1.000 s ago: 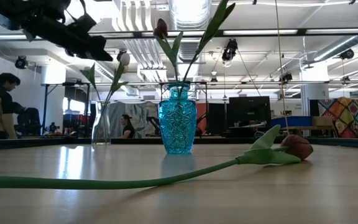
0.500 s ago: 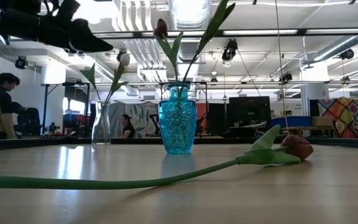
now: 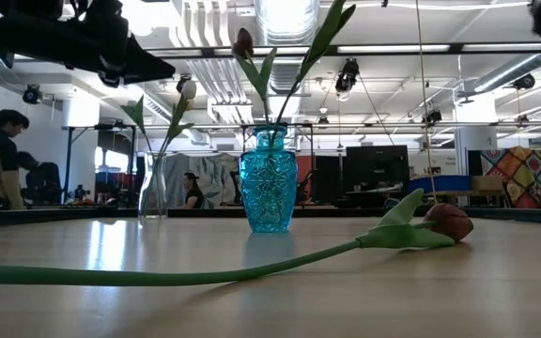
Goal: Sort flowers into vase by color
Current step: Put the black flower into the blue vase
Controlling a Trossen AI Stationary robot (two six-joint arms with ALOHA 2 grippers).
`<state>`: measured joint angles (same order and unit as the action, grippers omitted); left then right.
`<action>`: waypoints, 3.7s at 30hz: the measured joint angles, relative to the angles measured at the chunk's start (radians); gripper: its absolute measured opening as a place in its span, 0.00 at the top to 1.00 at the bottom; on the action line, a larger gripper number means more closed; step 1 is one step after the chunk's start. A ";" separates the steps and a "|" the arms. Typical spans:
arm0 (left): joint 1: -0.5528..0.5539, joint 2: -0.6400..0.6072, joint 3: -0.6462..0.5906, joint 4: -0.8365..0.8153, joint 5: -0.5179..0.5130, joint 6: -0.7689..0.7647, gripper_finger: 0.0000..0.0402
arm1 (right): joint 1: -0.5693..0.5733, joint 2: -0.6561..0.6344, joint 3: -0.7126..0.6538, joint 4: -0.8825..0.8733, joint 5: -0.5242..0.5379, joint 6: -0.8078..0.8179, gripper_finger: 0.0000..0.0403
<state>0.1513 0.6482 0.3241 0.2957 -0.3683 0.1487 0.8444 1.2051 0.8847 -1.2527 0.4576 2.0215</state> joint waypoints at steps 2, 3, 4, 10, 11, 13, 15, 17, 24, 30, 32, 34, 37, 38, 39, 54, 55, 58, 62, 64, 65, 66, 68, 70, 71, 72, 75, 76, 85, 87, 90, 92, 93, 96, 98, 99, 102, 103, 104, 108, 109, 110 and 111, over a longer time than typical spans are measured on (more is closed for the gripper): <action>0.000 0.007 0.000 -0.001 0.000 -0.001 0.72 | 0.000 -0.023 -0.059 0.011 -0.062 0.123 0.98; 0.000 0.010 0.000 0.000 0.000 -0.001 0.72 | 0.000 -0.035 -0.089 0.026 -0.077 0.175 0.98; 0.000 0.011 0.000 -0.001 0.000 -0.001 0.72 | 0.000 -0.048 -0.118 0.044 -0.088 0.226 0.98; 0.000 0.013 0.000 -0.004 0.000 0.011 0.72 | -0.001 -0.102 -0.261 0.216 -0.170 0.383 0.96; 0.000 0.011 0.000 -0.005 0.000 0.012 0.72 | -0.006 -0.104 -0.277 0.261 -0.170 0.385 0.95; 0.000 0.010 0.000 -0.006 0.000 0.013 0.72 | -0.024 -0.101 -0.308 0.336 -0.169 0.389 0.92; 0.000 0.011 0.000 -0.006 0.000 0.009 0.72 | -0.043 -0.087 -0.333 0.395 -0.167 0.394 0.89; 0.000 0.011 0.000 -0.007 0.000 0.006 0.72 | -0.060 -0.068 -0.344 0.433 -0.167 0.396 0.84; 0.000 0.011 0.000 -0.024 0.000 -0.009 0.72 | -0.100 -0.014 -0.347 0.452 -0.165 0.398 0.71; 0.000 0.010 -0.004 -0.019 0.001 -0.028 0.72 | -0.104 0.050 -0.358 0.479 -0.156 0.386 0.75; 0.000 0.010 -0.010 -0.021 0.001 -0.033 0.72 | -0.103 0.072 -0.366 0.501 -0.144 0.372 0.79; 0.000 0.010 -0.021 -0.017 0.001 -0.037 0.72 | -0.103 0.093 -0.371 0.517 -0.144 0.362 0.85; 0.000 0.010 -0.052 0.027 0.001 -0.039 0.72 | -0.103 0.108 -0.354 0.529 -0.130 0.331 0.93; 0.000 0.009 -0.065 0.050 0.001 -0.039 0.72 | -0.103 0.112 -0.344 0.525 -0.122 0.313 0.96; 0.000 0.007 -0.078 0.071 0.001 -0.039 0.72 | -0.103 0.113 -0.331 0.515 -0.114 0.299 0.96; 0.000 -0.016 -0.156 0.221 0.073 -0.070 0.72 | -0.160 0.078 -0.044 0.054 0.237 0.042 0.97; 0.000 -0.016 -0.156 0.220 0.073 -0.073 0.72 | -0.171 0.078 -0.027 0.030 0.250 0.014 0.97; 0.000 -0.016 -0.157 0.221 0.073 -0.080 0.72 | -0.212 0.079 0.032 -0.024 0.294 -0.082 0.97; 0.000 -0.014 -0.161 0.221 0.073 -0.089 0.72 | -0.269 0.079 0.111 -0.092 0.383 -0.222 0.97; 0.000 -0.014 -0.167 0.232 0.073 -0.090 0.72 | -0.295 0.079 0.139 -0.109 0.443 -0.301 0.97; 0.000 -0.014 -0.170 0.239 0.073 -0.090 0.72 | -0.309 0.078 0.149 -0.111 0.473 -0.339 0.97; 0.000 -0.014 -0.172 0.242 0.073 -0.090 0.72 | -0.324 0.077 0.157 -0.110 0.500 -0.379 0.97; 0.000 -0.014 -0.172 0.243 0.073 -0.091 0.72 | -0.353 0.075 0.164 -0.107 0.544 -0.446 0.97; 0.000 -0.014 -0.172 0.244 0.073 -0.094 0.72 | -0.382 0.074 0.164 -0.103 0.572 -0.506 0.97; 0.000 -0.014 -0.172 0.244 0.073 -0.095 0.72 | -0.395 0.072 0.162 -0.094 0.584 -0.539 0.97; 0.000 -0.014 -0.172 0.244 0.073 -0.095 0.72 | -0.407 0.070 0.162 -0.091 0.594 -0.574 0.97; 0.000 -0.014 -0.172 0.250 0.073 -0.094 0.72 | -0.433 0.055 0.160 -0.091 0.627 -0.645 0.97; 0.000 -0.014 -0.172 0.257 0.072 -0.094 0.72 | -0.437 0.048 0.160 -0.090 0.641 -0.661 0.97; 0.000 -0.011 -0.172 0.265 0.073 -0.098 0.72 | -0.441 -0.046 0.157 0.131 0.788 -0.947 0.98; 0.000 -0.011 -0.172 0.267 0.073 -0.099 0.72 | -0.444 -0.066 0.157 0.230 0.819 -1.054 0.98; 0.000 -0.010 -0.172 0.268 0.073 -0.106 0.72 | -0.444 -0.092 0.157 0.413 0.852 -1.255 0.98; 0.000 -0.009 -0.172 0.269 0.073 -0.107 0.72 | -0.444 -0.109 0.156 0.554 0.853 -1.386 0.98; 0.000 -0.006 -0.172 0.270 0.073 -0.107 0.72 | -0.444 -0.116 0.153 0.624 0.853 -1.453 0.98; 0.000 -0.002 -0.172 0.275 0.076 -0.107 0.72 | -0.447 -0.132 0.134 0.843 0.822 -1.677 0.98; 0.000 0.000 -0.172 0.275 0.091 -0.106 0.72 | -0.464 -0.137 0.114 0.996 0.727 -1.830 0.98; 0.000 0.000 -0.172 0.274 0.099 -0.105 0.72 | -0.477 -0.138 0.104 1.065 0.665 -1.907 0.98; 0.000 0.001 -0.172 0.273 0.115 -0.093 0.72 | -0.537 -0.138 0.072 1.238 0.436 -2.115 0.98; 0.000 0.001 -0.172 0.273 0.118 -0.090 0.72 | -0.562 -0.138 0.064 1.284 0.349 -2.169 0.98; 0.000 0.001 -0.172 0.273 0.119 -0.090 0.72 | -0.587 -0.137 0.056 1.325 0.263 -2.216 0.98; 0.000 0.004 -0.172 0.273 0.119 -0.088 0.72 | -0.677 -0.130 0.043 1.514 0.080 -2.313 0.98; 0.000 0.006 -0.172 0.273 0.120 -0.086 0.72 | -0.692 -0.127 0.043 1.564 0.062 -2.321 0.98; 0.000 0.008 -0.172 0.271 0.122 -0.082 0.72 | -0.704 -0.122 0.043 1.606 0.050 -2.322 0.98; 0.000 0.012 -0.172 0.270 0.129 -0.079 0.72 | -0.713 -0.115 0.043 1.644 0.041 -2.323 0.98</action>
<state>0.1513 0.6601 0.1524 0.5656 -0.2394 0.0693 0.1316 1.0903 0.9276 0.3910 0.4985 -0.3017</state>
